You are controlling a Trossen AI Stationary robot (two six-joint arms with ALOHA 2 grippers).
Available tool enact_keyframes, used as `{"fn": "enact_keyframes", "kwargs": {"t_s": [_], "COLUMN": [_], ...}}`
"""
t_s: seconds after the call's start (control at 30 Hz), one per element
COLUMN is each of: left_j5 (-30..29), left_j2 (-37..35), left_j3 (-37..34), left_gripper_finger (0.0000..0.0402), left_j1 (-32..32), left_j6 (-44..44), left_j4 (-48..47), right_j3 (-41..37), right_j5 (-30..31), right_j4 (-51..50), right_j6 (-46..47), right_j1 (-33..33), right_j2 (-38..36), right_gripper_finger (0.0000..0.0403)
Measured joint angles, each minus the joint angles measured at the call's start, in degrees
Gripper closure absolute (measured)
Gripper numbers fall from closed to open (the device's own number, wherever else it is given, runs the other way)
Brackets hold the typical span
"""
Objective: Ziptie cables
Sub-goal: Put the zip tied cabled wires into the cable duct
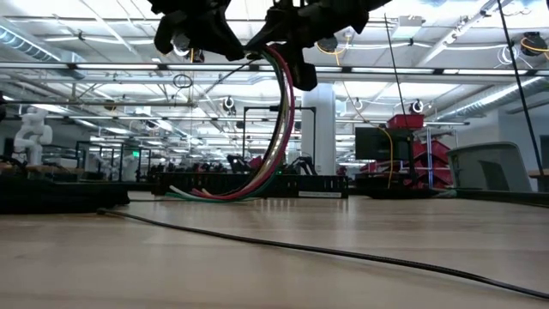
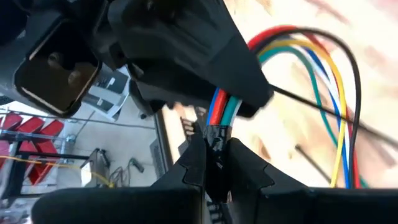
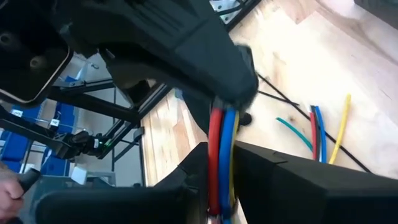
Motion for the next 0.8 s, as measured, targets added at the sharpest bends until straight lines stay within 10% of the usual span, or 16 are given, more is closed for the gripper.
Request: {"fn": "enact_keyframes", "kwargs": {"t_s": [0.8], "left_j5": [-2.84], "left_j2": [-3.65], "left_j3": [1.2], "left_gripper_finger": [0.0361], "left_j1": [2.74], "left_j6": [1.84], "left_j4": [-0.47], "right_j3": [0.09], "right_j5": [-2.0], "right_j4": [-0.57], "right_j6": [-0.63], "right_j1": [0.24], "right_j2": [-0.07], "right_gripper_finger": [0.0348]}}
